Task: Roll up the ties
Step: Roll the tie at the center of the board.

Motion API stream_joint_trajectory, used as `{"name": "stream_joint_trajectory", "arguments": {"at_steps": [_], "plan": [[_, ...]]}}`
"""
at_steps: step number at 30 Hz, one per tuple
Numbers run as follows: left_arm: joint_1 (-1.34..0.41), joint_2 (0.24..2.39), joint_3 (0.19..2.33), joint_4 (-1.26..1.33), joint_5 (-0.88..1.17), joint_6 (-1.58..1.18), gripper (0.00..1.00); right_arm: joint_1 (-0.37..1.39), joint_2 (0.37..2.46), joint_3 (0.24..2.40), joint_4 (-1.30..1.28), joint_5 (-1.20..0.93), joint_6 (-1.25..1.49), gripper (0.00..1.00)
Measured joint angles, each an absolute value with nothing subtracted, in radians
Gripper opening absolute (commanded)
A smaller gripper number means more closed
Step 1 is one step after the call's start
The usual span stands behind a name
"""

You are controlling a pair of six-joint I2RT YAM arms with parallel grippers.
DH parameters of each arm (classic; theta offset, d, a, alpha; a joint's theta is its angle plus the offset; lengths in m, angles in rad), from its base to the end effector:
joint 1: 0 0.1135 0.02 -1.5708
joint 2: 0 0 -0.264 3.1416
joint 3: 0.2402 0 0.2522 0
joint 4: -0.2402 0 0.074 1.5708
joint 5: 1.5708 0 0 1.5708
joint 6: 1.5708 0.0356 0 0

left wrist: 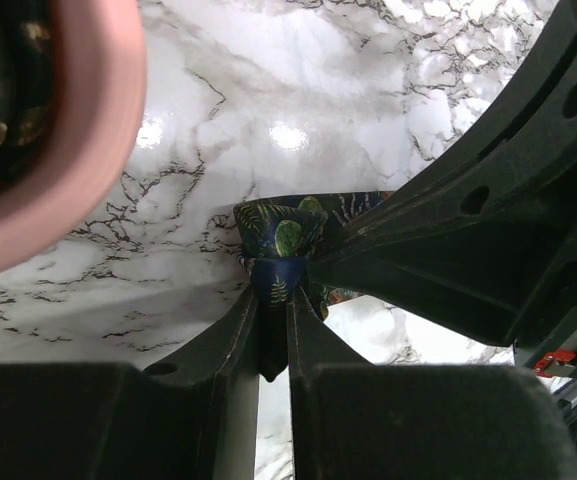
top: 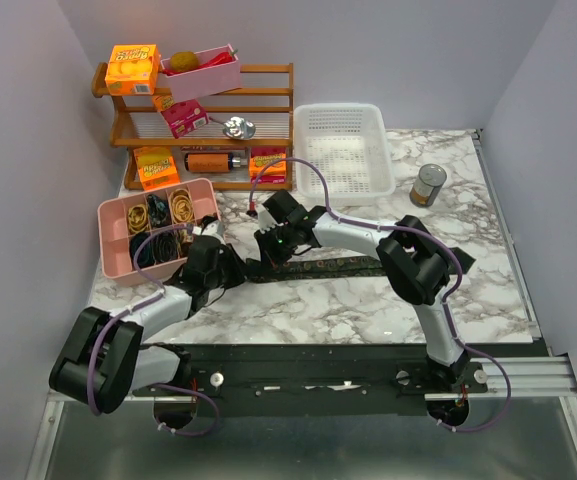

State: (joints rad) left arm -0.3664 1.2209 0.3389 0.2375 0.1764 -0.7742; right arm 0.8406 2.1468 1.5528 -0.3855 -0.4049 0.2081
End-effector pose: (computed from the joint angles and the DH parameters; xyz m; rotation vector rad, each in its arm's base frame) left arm 0.2019 -0.0842 0.1450 -0.3708 2.3011 -0.8011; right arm 0.2963 0.3520 0.1589 -0.9968 2.5053 0.8885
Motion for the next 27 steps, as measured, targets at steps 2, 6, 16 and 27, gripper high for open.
{"name": "stream_joint_trajectory", "arguments": {"at_steps": [2,6,16,27], "plan": [[-0.366,1.216,0.353,0.211,0.175,-0.767,0.16,0.841,2.147,1.553,-0.384,-0.405,0.208,0.0],[-0.366,1.198,0.375,0.155,0.165,-0.752,0.16,0.841,2.147,1.553,-0.384,-0.404,0.208,0.0],[-0.376,1.171,0.44,0.034,0.097,-0.714,0.16,0.841,2.151,1.556,-0.385,-0.39,0.208,0.0],[-0.45,1.194,0.537,-0.113,-0.04,-0.673,0.16,0.841,2.16,1.58,-0.384,-0.392,0.22,0.0]]}}
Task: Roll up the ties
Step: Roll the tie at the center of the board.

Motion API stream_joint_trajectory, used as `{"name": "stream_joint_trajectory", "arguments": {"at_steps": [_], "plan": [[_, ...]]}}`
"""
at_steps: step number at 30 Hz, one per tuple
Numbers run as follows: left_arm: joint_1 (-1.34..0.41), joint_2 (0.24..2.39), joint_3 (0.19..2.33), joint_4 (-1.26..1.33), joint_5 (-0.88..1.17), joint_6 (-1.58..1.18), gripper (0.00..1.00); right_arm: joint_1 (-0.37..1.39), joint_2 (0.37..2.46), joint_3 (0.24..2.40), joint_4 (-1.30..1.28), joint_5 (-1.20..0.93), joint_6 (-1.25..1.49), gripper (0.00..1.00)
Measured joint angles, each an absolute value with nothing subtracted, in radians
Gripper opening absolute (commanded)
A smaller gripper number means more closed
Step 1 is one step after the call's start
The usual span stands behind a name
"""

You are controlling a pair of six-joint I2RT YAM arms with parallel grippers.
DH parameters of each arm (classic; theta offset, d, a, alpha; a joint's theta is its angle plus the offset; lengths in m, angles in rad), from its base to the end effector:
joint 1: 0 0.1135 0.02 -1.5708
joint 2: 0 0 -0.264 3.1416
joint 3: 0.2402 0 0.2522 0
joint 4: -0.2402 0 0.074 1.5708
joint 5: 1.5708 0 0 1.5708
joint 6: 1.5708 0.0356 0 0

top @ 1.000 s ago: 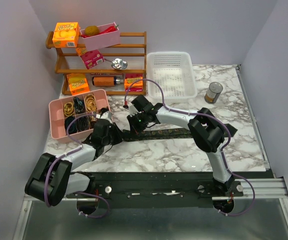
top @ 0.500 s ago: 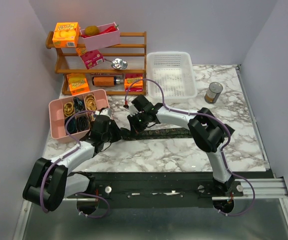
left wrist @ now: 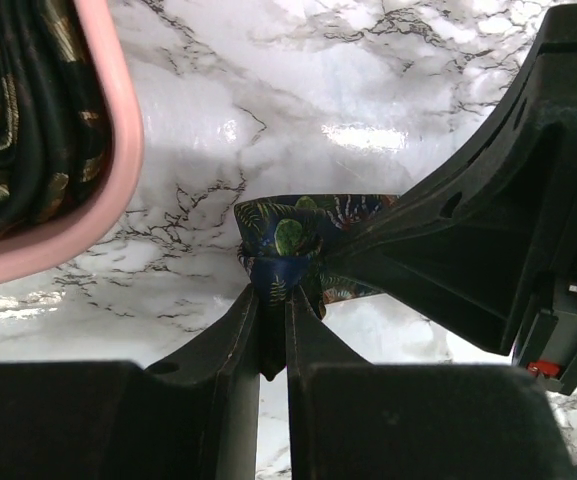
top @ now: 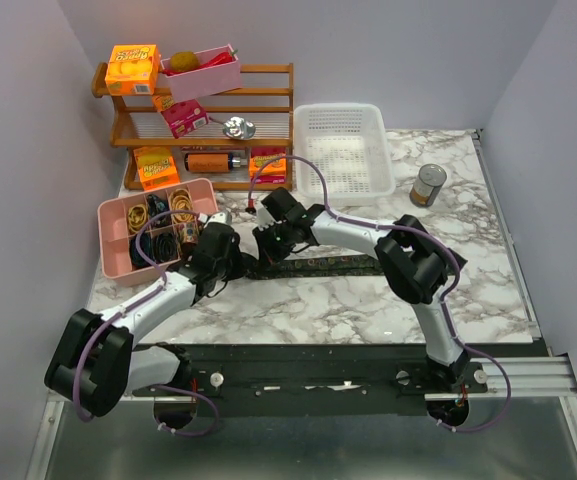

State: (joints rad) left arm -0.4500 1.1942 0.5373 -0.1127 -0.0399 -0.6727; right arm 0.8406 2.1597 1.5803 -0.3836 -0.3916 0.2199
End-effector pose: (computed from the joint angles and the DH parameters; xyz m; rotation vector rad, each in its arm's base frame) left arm 0.2097 -0.0997 0.1807 -0.2864 2.3794 -0.4998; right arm 0.3004 0.3559 0.1614 -0.9753 2.4964 0.8820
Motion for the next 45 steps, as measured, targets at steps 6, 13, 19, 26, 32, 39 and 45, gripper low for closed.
{"name": "stream_joint_trajectory", "arguments": {"at_steps": [6,13,19,26,32,39,45], "plan": [[-0.512,1.223,0.593,-0.18,-0.12,-0.667,0.17,0.841,2.19,1.603,-0.381,-0.406,0.233,0.0],[-0.593,1.278,0.666,-0.228,-0.192,-0.663,0.18,0.839,2.212,1.616,-0.375,-0.428,0.244,0.01],[-0.654,1.336,0.723,-0.27,-0.266,-0.663,0.18,0.838,2.214,1.617,-0.373,-0.436,0.251,0.01],[-0.706,1.406,0.802,-0.359,-0.371,-0.668,0.18,0.836,2.216,1.617,-0.366,-0.44,0.256,0.0],[-0.715,1.411,0.808,-0.382,-0.402,-0.673,0.18,0.836,2.218,1.617,-0.36,-0.443,0.257,0.01],[-0.72,1.412,0.812,-0.419,-0.445,-0.669,0.18,0.837,2.218,1.617,-0.359,-0.448,0.258,0.0],[-0.722,1.412,0.812,-0.456,-0.478,-0.661,0.18,0.838,2.21,1.602,-0.351,-0.449,0.258,0.01]]}}
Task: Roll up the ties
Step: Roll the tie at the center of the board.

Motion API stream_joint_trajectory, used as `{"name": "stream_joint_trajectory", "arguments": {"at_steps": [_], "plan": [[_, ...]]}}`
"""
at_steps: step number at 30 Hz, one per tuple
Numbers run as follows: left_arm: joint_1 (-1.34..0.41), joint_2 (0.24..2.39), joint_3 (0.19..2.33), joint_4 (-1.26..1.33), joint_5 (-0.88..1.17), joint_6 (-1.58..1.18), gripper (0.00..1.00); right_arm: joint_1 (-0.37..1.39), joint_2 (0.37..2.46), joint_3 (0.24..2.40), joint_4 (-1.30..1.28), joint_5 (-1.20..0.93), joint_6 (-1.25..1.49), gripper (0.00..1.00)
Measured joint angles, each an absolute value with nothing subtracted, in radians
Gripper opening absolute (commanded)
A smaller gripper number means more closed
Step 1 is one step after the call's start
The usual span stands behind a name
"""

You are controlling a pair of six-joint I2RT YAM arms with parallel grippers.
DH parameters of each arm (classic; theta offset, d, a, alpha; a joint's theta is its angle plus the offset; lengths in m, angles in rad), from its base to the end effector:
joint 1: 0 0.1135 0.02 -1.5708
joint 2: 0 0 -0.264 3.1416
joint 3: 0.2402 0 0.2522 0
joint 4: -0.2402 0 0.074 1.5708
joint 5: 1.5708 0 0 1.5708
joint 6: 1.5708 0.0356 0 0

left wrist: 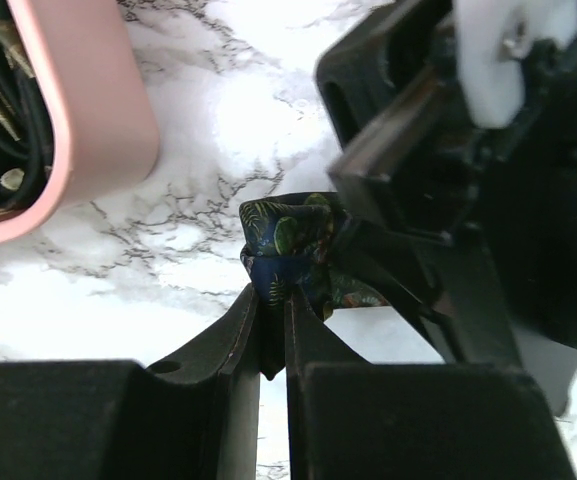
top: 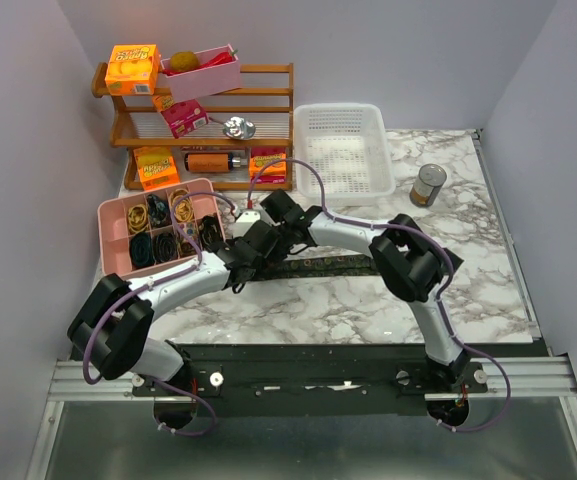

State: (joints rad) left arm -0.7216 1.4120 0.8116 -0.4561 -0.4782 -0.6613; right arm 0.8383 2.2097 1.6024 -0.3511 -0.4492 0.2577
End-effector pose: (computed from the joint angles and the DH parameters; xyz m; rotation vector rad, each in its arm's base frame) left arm 0.2107 -0.1636 0.1933 -0.0831 2.4535 0.0492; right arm 0.3053 0.3626 0.1481 -0.9544 2.5174 0.9659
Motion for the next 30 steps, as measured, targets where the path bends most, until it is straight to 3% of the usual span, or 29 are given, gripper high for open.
{"name": "stream_joint_trajectory", "arguments": {"at_steps": [18,30], "plan": [[-0.722,1.412,0.849,-0.62,-0.603,-0.651,0.18,0.753,2.022,1.437,-0.337,-0.422,0.28,0.0],[-0.757,1.576,0.958,-0.715,-0.667,-0.651,0.2,0.697,1.995,1.356,-0.33,-0.395,0.28,0.01]]}}
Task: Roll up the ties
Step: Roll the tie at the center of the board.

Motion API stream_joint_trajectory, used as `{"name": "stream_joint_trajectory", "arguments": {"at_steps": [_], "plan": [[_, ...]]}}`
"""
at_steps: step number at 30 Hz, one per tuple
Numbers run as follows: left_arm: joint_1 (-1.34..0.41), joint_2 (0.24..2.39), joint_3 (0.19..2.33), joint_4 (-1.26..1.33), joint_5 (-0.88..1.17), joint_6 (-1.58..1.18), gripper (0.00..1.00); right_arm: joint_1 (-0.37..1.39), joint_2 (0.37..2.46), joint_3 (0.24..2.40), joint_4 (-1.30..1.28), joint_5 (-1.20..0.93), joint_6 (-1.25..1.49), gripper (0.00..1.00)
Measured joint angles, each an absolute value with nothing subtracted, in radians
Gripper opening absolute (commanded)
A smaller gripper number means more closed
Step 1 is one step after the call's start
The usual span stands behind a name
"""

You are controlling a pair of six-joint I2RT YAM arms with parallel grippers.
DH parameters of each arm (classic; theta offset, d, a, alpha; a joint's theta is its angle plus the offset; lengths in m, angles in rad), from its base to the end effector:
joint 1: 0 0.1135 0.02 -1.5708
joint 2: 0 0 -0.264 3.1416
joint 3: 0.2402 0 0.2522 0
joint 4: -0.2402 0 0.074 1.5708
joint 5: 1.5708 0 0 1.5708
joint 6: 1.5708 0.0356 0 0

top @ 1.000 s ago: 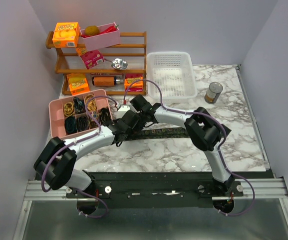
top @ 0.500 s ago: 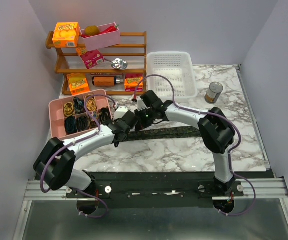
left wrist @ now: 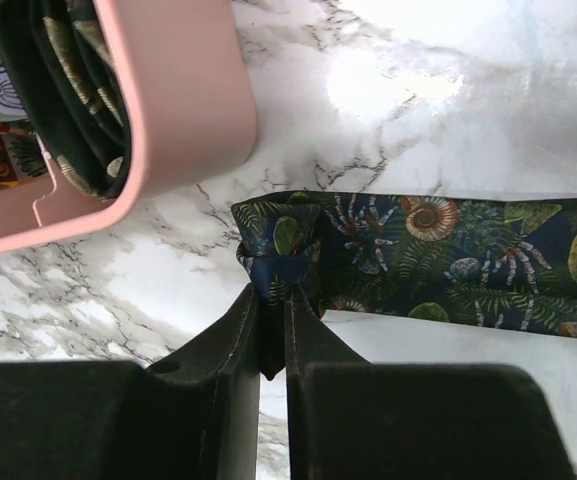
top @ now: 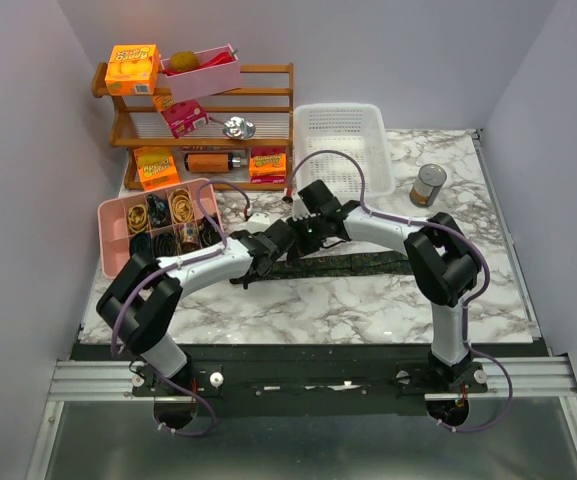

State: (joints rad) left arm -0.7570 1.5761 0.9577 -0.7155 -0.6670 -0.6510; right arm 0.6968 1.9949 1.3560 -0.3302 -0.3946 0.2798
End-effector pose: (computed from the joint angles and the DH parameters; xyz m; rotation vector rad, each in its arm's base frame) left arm 0.2184 -0.1761 0.1852 0.0295 2.4982 0.4669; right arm 0.3145 0.2810 0.1681 -0.7127 2.5709 0.8577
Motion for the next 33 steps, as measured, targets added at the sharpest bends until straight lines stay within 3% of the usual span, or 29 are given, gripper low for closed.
{"name": "stream_joint_trajectory", "arguments": {"at_steps": [11,16,18,33], "plan": [[-0.818,1.671,1.023,-0.741,-0.68,-0.65,0.29,0.69,1.991,1.349,-0.33,-0.393,0.279,0.0],[-0.818,1.682,1.023,-0.706,-0.646,-0.645,0.44,0.69,1.991,1.349,-0.33,-0.393,0.279,0.01],[-0.819,1.682,1.023,-0.684,-0.625,-0.641,0.56,0.69,1.991,1.349,-0.33,-0.393,0.279,0.0],[-0.82,1.649,0.952,-0.517,-0.491,-0.642,0.6,0.685,1.991,1.349,-0.331,-0.394,0.277,0.0]]}}
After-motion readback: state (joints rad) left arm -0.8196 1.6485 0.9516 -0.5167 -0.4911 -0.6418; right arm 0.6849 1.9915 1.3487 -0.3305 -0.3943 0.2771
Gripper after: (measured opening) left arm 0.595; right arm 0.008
